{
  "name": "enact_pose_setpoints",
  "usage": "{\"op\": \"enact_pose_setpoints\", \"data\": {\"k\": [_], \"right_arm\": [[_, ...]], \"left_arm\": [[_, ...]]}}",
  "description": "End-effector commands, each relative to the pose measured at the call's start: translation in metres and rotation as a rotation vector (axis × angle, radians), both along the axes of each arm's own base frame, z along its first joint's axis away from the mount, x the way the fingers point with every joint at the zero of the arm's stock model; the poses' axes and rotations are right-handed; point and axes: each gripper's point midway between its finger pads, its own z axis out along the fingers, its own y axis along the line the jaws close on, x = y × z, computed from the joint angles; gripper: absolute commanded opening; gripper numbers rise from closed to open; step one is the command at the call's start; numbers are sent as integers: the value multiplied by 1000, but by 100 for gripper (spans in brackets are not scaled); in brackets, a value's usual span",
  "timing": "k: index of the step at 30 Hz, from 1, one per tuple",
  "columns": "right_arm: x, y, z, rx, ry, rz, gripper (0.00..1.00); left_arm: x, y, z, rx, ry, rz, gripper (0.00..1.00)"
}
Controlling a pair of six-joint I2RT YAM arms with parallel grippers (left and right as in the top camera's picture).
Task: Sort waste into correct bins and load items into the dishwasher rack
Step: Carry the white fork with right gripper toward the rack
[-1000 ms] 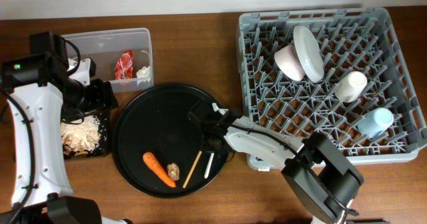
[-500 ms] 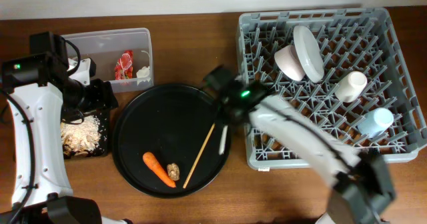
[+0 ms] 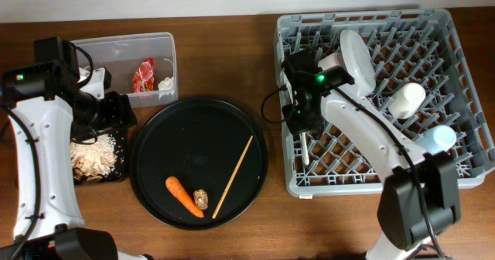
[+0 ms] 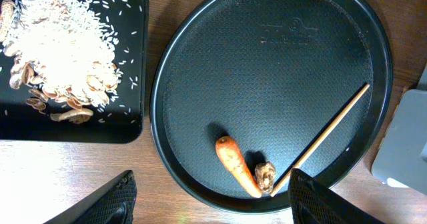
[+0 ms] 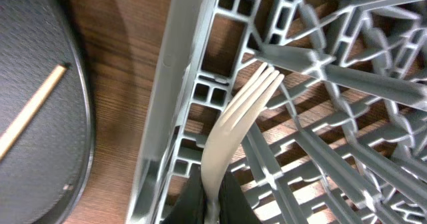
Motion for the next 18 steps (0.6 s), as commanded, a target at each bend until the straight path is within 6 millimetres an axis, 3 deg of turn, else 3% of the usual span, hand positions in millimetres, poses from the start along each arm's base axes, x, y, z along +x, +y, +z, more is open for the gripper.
{"op": "enact_pose_setpoints", "data": {"k": [1, 3, 5, 9, 11, 13, 16, 18], "right_arm": [[1, -5, -9, -22, 11, 22, 18], [4, -5, -5, -24, -3, 21, 29], [7, -4, 4, -24, -16, 20, 34], [19, 4, 54, 19, -75, -9, 35], [20, 27, 85, 139, -89, -34, 35], [10, 70, 103, 318, -54, 3, 35], [-5, 92, 93, 354, 16, -90, 41], [-22, 108, 71, 333, 91, -143, 46]], "left_arm": [[0, -2, -1, -11, 1, 4, 72], [0, -2, -1, -11, 0, 4, 72], [0, -2, -1, -12, 2, 4, 72], [0, -2, -1, -12, 2, 5, 72], [0, -2, -1, -11, 0, 4, 72], [0, -2, -1, -11, 0, 5, 72], [0, -2, -1, -11, 0, 5, 72], [0, -2, -1, -11, 0, 5, 72]]}}
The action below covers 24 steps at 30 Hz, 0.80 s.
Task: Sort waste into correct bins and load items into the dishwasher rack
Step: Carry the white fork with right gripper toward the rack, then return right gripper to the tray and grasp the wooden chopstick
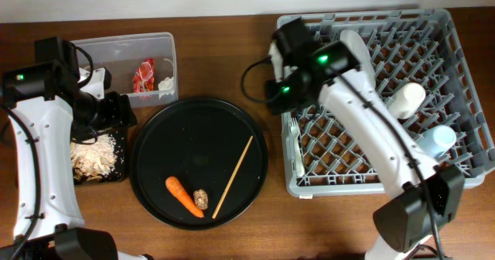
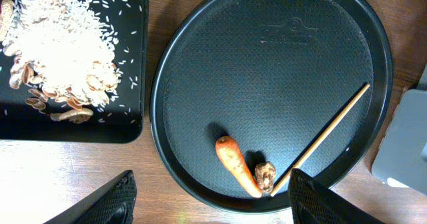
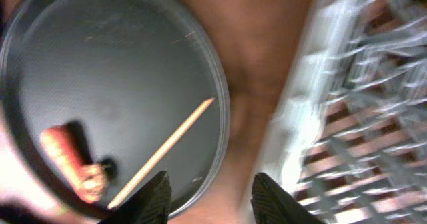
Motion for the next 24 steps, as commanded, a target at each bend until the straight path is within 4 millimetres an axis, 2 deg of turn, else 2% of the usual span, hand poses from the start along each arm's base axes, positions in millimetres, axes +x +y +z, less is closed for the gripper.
{"op": "enact_pose_setpoints", "data": {"k": [1, 6, 9, 12, 16, 21, 24], "right_arm": [[-39, 40, -41, 26, 196, -93, 46], [-77, 70, -106, -61, 327, -142, 46], [-94, 71, -144, -152, 378, -199, 45], [-101, 72, -165, -187, 398, -194, 45], [-100, 80, -181, -188, 397, -192, 45], [-101, 84, -188, -204, 379, -199, 44], [-104, 85, -192, -221, 375, -203, 34]], "left_arm": [[0, -2, 0, -11, -1, 5, 72], [0, -2, 0, -11, -1, 4, 72], [0, -2, 0, -11, 0, 4, 72], [0, -2, 0, -11, 0, 4, 72], [0, -2, 0, -11, -1, 4, 72], [0, -2, 0, -11, -1, 5, 72], [0, -2, 0, -11, -1, 4, 72]]}}
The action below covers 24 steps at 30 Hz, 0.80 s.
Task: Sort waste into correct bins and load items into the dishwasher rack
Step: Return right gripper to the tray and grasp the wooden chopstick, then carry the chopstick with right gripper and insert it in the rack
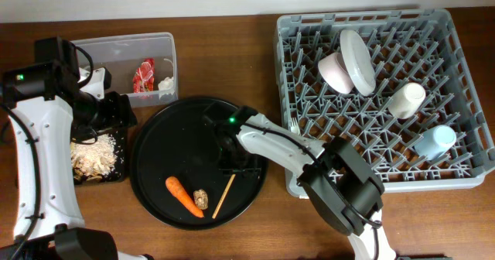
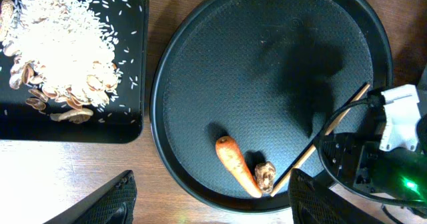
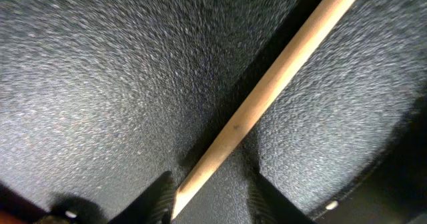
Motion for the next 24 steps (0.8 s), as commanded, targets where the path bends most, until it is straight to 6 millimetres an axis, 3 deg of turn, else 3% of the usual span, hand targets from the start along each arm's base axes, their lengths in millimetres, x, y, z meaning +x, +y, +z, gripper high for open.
{"op": "enact_pose_setpoints", "data": {"k": [1, 10, 17, 20, 24], "right_arm": [[-5, -2, -11, -49, -4, -12, 34], [-3, 1, -11, -37, -9, -29, 5], [4, 8, -7, -10, -29, -33, 4], [12, 12, 8, 11, -52, -37, 4], [33, 9, 46, 45, -109, -10, 4]], "left_arm": [[0, -1, 0, -11, -1, 5, 72], [0, -2, 0, -11, -1, 5, 72], [0, -1, 0, -11, -2, 4, 72], [0, -1, 0, -11, -1, 5, 72], [0, -2, 0, -11, -1, 4, 72]]}}
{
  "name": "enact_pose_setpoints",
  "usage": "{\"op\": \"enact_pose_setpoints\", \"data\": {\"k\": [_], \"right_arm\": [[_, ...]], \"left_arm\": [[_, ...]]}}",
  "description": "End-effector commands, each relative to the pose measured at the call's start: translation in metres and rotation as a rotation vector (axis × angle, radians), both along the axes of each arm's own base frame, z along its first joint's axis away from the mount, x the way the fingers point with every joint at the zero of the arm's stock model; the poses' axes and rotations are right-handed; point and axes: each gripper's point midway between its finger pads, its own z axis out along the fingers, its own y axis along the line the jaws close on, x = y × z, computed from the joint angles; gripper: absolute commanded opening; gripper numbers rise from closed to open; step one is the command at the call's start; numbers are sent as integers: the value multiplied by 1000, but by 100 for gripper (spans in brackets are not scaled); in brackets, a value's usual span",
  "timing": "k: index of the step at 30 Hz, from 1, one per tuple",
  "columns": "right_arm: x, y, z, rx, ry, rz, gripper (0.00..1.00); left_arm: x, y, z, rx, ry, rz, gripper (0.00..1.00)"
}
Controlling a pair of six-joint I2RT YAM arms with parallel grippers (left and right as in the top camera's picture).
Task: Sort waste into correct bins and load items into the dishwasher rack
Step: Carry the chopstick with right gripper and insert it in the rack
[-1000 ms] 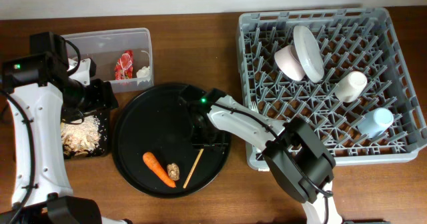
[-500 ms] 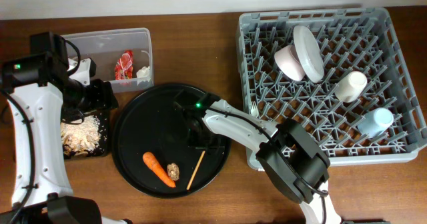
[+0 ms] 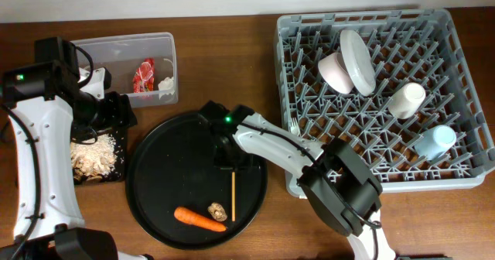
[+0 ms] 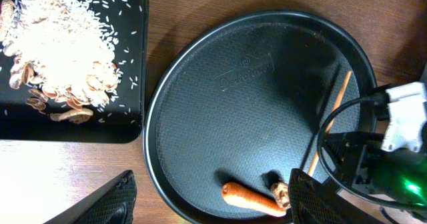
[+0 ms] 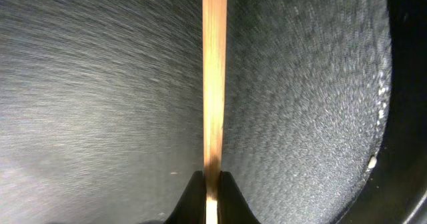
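Note:
A wooden chopstick [image 3: 233, 195] lies over the round black tray [image 3: 155, 175], pointing toward the front edge; in the right wrist view the chopstick [image 5: 214, 77] runs straight up from my right gripper [image 5: 213, 184], which is shut on its end. The right gripper [image 3: 231, 162] sits over the tray's right half. A carrot [image 3: 199, 220] and a small brown lump [image 3: 217, 210] lie at the tray's front. My left gripper [image 4: 210, 197] hangs open above the tray's front edge, near the carrot [image 4: 250, 199]. The grey dishwasher rack [image 3: 464, 74] stands at the right.
The rack holds a white fork [image 3: 295, 125], a pink bowl [image 3: 333, 68], a white plate [image 3: 358, 59] and two cups [image 3: 407, 100]. A clear bin [image 3: 124, 55] with a red wrapper [image 3: 144, 76] is at back left. A black bin of rice and shells [image 4: 60, 51] lies left of the tray.
My right gripper has shut on the chopstick, which now points front-to-back instead of diagonally. The black tray has turned and shifted, so the carrot and brown lump lie nearer the front.
My right gripper first held the white fork inside the rack's left side. Then it was open, off the rack near the tray, with the fork left in the rack. After that it stood open astride the chopstick on the tray, and now it grips it. The left arm stayed put.

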Motion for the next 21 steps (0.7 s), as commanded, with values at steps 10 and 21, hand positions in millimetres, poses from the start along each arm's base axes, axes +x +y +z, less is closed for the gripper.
{"op": "enact_pose_setpoints", "data": {"k": [10, 21], "right_arm": [[61, -91, 155, -48, -301, 38, 4], [85, -198, 129, -150, -201, 61, 4]], "left_arm": [[0, -2, 0, -11, -1, 5, 72], [1, -22, 4, -129, -14, -14, 72]]}}
